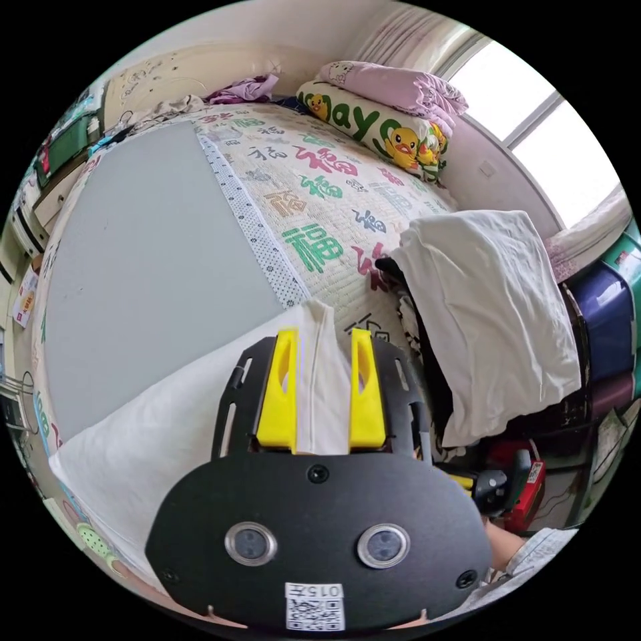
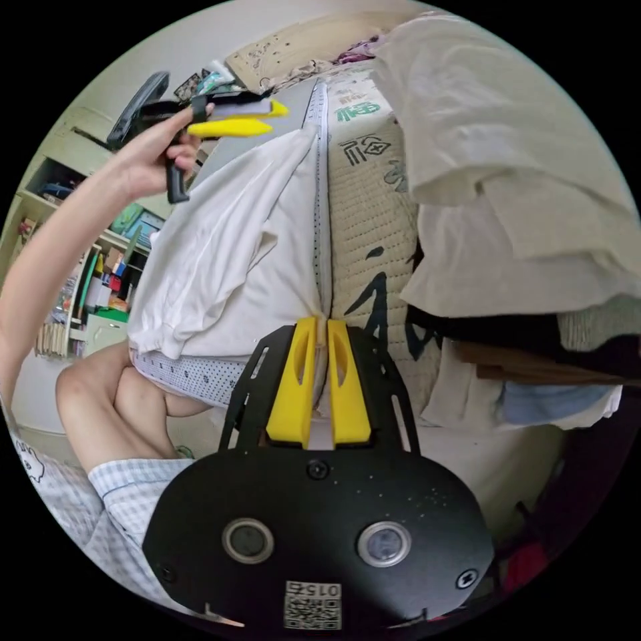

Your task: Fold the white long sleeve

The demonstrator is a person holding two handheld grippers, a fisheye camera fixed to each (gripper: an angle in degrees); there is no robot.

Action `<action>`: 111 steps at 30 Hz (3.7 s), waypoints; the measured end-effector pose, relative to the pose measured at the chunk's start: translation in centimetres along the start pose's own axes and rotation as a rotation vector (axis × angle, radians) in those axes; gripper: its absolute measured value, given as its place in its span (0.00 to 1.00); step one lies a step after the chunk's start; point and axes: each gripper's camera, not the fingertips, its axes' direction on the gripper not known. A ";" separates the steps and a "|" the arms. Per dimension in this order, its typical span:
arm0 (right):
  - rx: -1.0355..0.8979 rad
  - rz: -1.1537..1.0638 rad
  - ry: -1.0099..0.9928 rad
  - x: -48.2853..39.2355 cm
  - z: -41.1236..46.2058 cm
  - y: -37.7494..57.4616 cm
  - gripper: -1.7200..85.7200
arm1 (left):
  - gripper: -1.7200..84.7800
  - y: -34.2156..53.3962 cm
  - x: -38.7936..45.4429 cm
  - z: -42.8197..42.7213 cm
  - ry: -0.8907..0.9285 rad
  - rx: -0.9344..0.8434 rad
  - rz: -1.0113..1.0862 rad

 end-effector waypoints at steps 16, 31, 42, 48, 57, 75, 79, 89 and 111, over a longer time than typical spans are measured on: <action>-0.032 -0.096 0.211 -5.5 -0.2 -1.1 0.04 | 0.07 -1.8 0.8 6.5 -0.221 -0.077 0.205; 0.148 0.079 -0.005 -4.9 -11.9 4.3 0.02 | 0.04 2.9 -6.9 -0.3 0.030 0.170 0.148; 0.361 -0.042 0.106 -10.7 -25.8 8.1 0.02 | 0.04 6.2 -14.5 -3.1 0.303 0.303 0.118; 0.222 -0.436 -0.242 -25.7 -20.2 6.3 0.02 | 0.05 13.1 -28.7 -3.5 0.287 0.384 -0.084; -0.142 -0.555 -0.235 -39.1 -0.4 2.6 0.02 | 0.13 25.6 -45.2 4.3 0.324 0.447 -0.629; -0.182 -0.636 -0.275 -44.9 1.8 4.9 0.02 | 0.02 20.2 -45.1 13.0 0.132 0.202 -0.335; -0.041 -0.563 -0.119 -42.6 -0.7 3.1 0.03 | 0.02 21.2 -45.0 14.2 0.021 0.190 -0.292; -0.155 -0.661 -0.130 -40.6 -0.3 1.8 0.15 | 0.08 23.0 -46.5 17.6 0.137 0.217 -0.340; -0.267 -0.627 -0.068 -47.4 7.8 1.9 0.09 | 0.02 26.5 -37.4 22.4 -0.300 0.136 -0.024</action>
